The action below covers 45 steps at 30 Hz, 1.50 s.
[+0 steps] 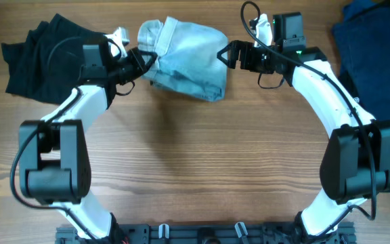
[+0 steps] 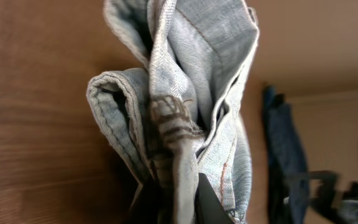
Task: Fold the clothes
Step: 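Lift the jeans bundle with the left gripper and carry it leftward, then lower the jeans onto the black garment stack with the left gripper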
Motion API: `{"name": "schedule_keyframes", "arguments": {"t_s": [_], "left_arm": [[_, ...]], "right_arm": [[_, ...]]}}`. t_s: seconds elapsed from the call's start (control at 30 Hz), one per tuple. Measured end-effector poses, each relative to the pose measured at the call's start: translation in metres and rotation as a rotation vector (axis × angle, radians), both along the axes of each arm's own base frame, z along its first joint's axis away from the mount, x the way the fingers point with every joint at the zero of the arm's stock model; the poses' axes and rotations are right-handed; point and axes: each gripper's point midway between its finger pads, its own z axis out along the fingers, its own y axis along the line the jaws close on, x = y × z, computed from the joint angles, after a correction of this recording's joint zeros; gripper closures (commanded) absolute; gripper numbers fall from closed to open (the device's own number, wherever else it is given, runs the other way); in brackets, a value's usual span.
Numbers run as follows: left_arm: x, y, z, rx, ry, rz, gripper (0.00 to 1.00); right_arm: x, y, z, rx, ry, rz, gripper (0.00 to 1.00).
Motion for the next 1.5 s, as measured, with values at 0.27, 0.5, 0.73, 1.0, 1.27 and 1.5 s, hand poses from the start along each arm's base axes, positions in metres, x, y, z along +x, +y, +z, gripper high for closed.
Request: {"name": "schedule_keyframes", "arguments": {"t_s": [0.27,0.5,0.73,1.0,1.27,1.5], "left_arm": [[0.012,-0.002,0.045,-0.105,-0.083,0.047,0.96],[0.024,0.018,0.078,-0.195,-0.143,0.129,0.96],[0.026,0.087,0.127,-0.227,-0.237,0.293,0.96],[0.012,0.196,0.157,-0.228,-0.286,0.552,0.96],[-0.01,0.302,0.142,-0.176,-0.261,0.883,0.96],[-0.012,0.325,0.147,-0.156,-0.294,1.013,0.96]], "right_arm": [[-0.004,-0.001,-0.004,-0.014,0.013,0.013,0.0],[-0.009,-0.007,-0.011,-0.066,0.025,0.02,0.0],[-0.012,-0.008,-0.014,-0.086,0.023,0.042,0.0],[-0.025,-0.011,-0.023,-0.135,0.04,0.107,0.0],[-0.032,-0.013,-0.027,-0.165,0.04,0.151,0.0],[-0.037,-0.014,-0.03,-0.174,0.058,0.165,0.0]]}}
